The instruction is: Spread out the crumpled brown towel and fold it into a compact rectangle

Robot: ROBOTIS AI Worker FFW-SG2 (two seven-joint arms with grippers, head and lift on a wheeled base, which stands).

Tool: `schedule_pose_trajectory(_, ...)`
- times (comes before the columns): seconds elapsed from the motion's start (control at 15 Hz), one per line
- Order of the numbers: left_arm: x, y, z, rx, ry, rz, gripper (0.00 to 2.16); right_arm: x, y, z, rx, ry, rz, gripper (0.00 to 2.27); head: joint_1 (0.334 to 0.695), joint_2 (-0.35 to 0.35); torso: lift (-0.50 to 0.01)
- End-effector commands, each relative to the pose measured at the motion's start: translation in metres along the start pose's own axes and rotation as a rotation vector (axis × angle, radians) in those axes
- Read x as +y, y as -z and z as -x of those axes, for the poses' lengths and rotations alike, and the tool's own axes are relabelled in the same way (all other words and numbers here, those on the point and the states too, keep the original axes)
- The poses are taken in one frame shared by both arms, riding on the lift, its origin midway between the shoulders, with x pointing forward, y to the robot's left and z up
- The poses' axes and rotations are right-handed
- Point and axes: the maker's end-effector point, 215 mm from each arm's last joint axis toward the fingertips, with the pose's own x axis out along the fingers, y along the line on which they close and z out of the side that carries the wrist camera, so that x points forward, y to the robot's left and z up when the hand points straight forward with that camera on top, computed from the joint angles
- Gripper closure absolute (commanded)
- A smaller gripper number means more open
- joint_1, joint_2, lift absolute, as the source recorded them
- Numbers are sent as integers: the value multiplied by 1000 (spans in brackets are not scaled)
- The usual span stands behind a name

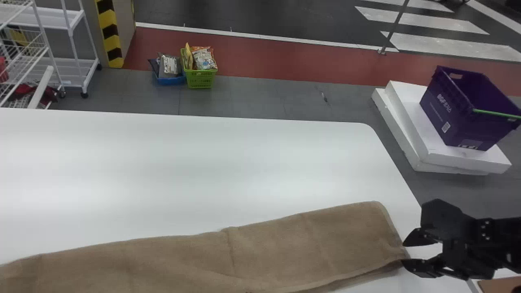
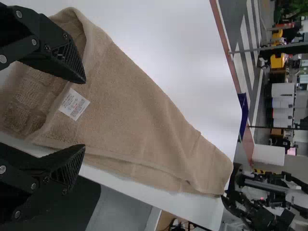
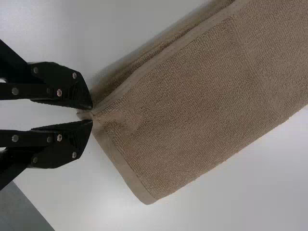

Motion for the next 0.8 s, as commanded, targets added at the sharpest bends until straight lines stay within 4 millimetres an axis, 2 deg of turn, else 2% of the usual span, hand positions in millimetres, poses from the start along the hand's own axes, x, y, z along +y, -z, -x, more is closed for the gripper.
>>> schedule_pose_trajectory(0.0,-2,1,1,1,8,1,431,-8,-3,13,-19,31,-36,107,695,-209,-127)
schedule_pose_trajectory(0.13,-2,-1,1,0,8,-2,431,-15,2,24,-24,54,-62,107,695,-208,-127)
schedule_pose_trajectory(0.27,0,-1,5,-1,-1,0,431,-24,4,42,-88,73,-159,117,695,-217,-127)
schedule_pose_trajectory(0.33,1,-1,8,-2,-8,1,431,-29,4,51,-160,71,-288,120,695,-222,-127)
schedule_pose_trajectory(0.4,4,-1,11,-7,-16,7,431,-35,1,60,-276,49,-525,120,695,-231,-127)
schedule_pose_trajectory(0.47,5,-2,11,-10,-19,13,431,-41,-20,72,-419,28,-677,117,695,-233,-127)
schedule_pose_trajectory(0.6,6,-3,10,-17,-24,28,434,-34,-50,83,-607,-55,-864,83,695,-215,-127)
schedule_pose_trajectory(0.73,10,-1,12,-21,-44,52,434,-21,-73,88,-701,-183,-1073,80,695,-176,-127)
